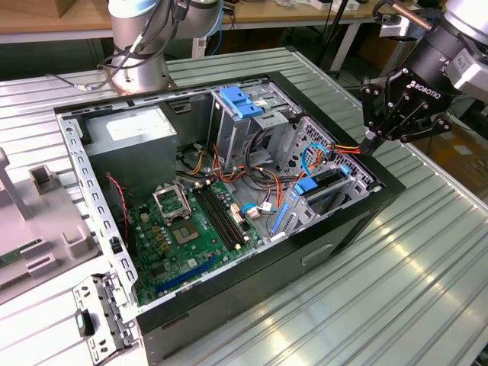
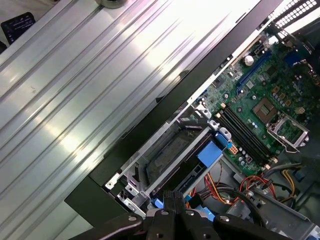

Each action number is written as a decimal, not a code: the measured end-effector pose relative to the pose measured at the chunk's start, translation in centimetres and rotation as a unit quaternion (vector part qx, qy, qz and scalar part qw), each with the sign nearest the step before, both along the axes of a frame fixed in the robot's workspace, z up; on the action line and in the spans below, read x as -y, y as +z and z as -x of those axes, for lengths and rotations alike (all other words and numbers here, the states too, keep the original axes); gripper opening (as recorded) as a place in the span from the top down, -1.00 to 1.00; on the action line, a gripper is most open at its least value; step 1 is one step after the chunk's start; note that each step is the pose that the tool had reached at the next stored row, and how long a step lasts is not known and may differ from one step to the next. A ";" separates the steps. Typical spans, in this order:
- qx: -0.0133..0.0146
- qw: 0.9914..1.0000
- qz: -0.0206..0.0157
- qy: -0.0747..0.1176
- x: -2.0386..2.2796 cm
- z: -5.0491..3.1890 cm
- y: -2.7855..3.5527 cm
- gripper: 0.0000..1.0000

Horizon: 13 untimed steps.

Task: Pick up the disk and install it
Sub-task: 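Insert the first disk wire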

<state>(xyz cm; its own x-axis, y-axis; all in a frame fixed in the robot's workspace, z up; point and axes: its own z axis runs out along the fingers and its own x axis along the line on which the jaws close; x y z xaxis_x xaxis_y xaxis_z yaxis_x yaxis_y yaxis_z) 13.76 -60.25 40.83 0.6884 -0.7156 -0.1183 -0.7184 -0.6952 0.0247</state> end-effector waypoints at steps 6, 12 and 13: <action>0.000 1.000 0.000 0.001 0.00 0.00 0.00 0.16; 0.000 1.000 0.000 0.001 0.00 -0.47 -0.10 0.16; 0.000 1.000 0.000 0.001 0.00 -0.57 -0.13 0.16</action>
<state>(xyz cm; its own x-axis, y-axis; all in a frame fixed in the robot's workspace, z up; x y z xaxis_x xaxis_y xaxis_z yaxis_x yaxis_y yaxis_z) 14.33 -60.25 40.71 0.6894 -0.7146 -0.1184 -0.7174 -0.6962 0.0247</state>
